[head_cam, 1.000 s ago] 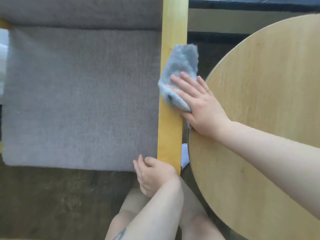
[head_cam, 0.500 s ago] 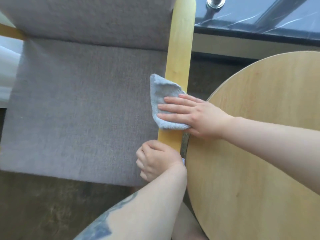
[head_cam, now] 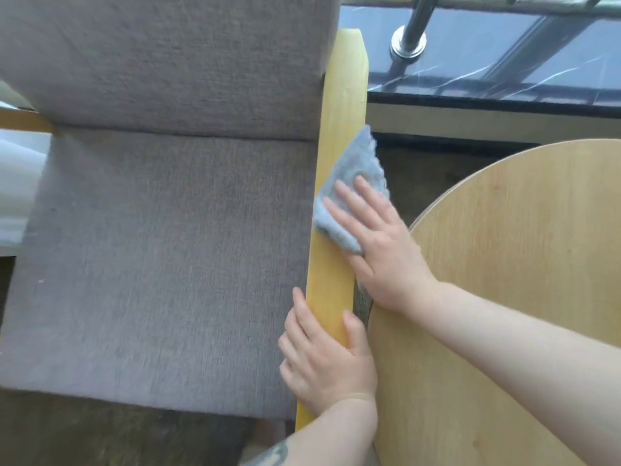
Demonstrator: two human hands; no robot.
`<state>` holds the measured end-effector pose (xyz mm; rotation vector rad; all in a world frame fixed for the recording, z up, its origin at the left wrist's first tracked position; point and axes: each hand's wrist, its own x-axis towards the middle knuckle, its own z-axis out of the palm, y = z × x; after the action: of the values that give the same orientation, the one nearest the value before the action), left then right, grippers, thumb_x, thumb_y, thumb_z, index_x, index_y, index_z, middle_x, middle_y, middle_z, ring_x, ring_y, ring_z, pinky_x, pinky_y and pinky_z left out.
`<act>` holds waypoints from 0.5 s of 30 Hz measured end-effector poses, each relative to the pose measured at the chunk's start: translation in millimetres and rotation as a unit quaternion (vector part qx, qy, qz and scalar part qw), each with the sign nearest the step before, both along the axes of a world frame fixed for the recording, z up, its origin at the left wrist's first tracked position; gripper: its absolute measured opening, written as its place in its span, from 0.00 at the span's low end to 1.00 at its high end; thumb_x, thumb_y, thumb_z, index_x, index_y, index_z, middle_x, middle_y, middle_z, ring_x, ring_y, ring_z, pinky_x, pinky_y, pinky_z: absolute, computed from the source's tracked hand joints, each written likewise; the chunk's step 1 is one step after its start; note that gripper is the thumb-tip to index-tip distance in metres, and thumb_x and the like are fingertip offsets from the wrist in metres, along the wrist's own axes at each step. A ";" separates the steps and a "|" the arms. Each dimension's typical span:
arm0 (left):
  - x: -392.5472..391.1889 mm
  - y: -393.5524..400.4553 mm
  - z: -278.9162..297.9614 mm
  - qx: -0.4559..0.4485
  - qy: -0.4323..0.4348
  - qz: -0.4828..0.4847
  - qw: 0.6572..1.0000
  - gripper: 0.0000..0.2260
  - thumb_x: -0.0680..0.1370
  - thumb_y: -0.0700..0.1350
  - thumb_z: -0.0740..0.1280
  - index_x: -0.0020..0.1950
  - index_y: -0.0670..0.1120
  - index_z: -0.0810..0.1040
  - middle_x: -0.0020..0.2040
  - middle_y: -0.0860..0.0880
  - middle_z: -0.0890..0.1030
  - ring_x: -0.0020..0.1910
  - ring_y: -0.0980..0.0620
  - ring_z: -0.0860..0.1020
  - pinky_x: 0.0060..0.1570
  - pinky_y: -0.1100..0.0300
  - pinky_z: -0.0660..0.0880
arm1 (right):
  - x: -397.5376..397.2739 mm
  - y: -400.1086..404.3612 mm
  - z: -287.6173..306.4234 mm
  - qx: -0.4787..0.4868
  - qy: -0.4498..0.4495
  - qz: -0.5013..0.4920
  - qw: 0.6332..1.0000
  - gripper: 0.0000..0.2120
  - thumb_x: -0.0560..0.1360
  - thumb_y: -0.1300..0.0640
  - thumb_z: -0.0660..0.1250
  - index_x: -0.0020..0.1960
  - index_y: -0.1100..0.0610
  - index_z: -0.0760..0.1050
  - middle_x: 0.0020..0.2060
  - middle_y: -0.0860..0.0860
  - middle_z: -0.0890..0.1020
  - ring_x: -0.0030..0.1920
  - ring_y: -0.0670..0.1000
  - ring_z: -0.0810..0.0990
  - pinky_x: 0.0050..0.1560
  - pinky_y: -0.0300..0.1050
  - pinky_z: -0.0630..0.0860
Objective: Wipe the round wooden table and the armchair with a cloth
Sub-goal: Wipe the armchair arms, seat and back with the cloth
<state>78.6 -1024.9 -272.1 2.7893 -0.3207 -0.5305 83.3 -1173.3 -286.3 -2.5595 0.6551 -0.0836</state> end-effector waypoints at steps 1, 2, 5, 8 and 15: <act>-0.2 0.4 0.1 0.005 0.000 -0.003 1.000 0.31 0.72 0.61 0.56 0.71 0.47 0.69 0.57 0.46 0.79 0.50 0.43 0.75 0.40 0.49 0.73 | -2.6 13.8 3.1 -0.007 0.003 0.073 0.997 0.31 0.71 0.58 0.57 0.74 0.52 0.64 0.74 0.50 0.64 0.76 0.55 0.56 0.75 0.54 0.51; -0.1 0.3 0.3 0.008 0.001 -0.010 1.000 0.31 0.71 0.61 0.56 0.70 0.46 0.70 0.55 0.46 0.79 0.49 0.43 0.75 0.40 0.49 0.73 | -4.1 11.5 4.6 -0.024 0.010 0.153 0.988 0.31 0.70 0.57 0.56 0.74 0.51 0.65 0.74 0.49 0.65 0.75 0.54 0.57 0.75 0.52 0.50; 2.1 -5.8 -3.0 0.021 0.011 -0.014 1.000 0.29 0.74 0.60 0.55 0.70 0.46 0.69 0.55 0.46 0.79 0.49 0.43 0.76 0.40 0.50 0.73 | 21.1 -55.8 -4.2 -0.073 0.014 0.184 0.980 0.30 0.72 0.59 0.56 0.75 0.50 0.63 0.74 0.49 0.64 0.76 0.53 0.57 0.75 0.50 0.47; 2.2 -0.1 -2.6 0.010 0.026 -0.026 0.999 0.27 0.77 0.58 0.52 0.72 0.47 0.65 0.61 0.46 0.77 0.54 0.44 0.75 0.43 0.49 0.74 | 45.1 -50.4 -1.2 0.016 0.001 -0.083 0.996 0.30 0.73 0.62 0.58 0.75 0.53 0.63 0.75 0.52 0.62 0.77 0.56 0.53 0.76 0.55 0.49; 56.8 -25.0 -10.9 -0.101 -0.057 -0.322 0.940 0.25 0.80 0.49 0.51 0.77 0.43 0.58 0.77 0.47 0.59 0.76 0.50 0.56 0.71 0.52 0.56 | 39.6 -73.5 -8.2 -0.045 -0.011 0.075 0.996 0.29 0.73 0.57 0.55 0.74 0.51 0.64 0.74 0.49 0.65 0.75 0.53 0.58 0.74 0.51 0.49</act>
<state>135.3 -1049.9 -283.0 2.4745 -1.2591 -0.4332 122.9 -1246.8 -294.5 -2.6812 0.4577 -0.0926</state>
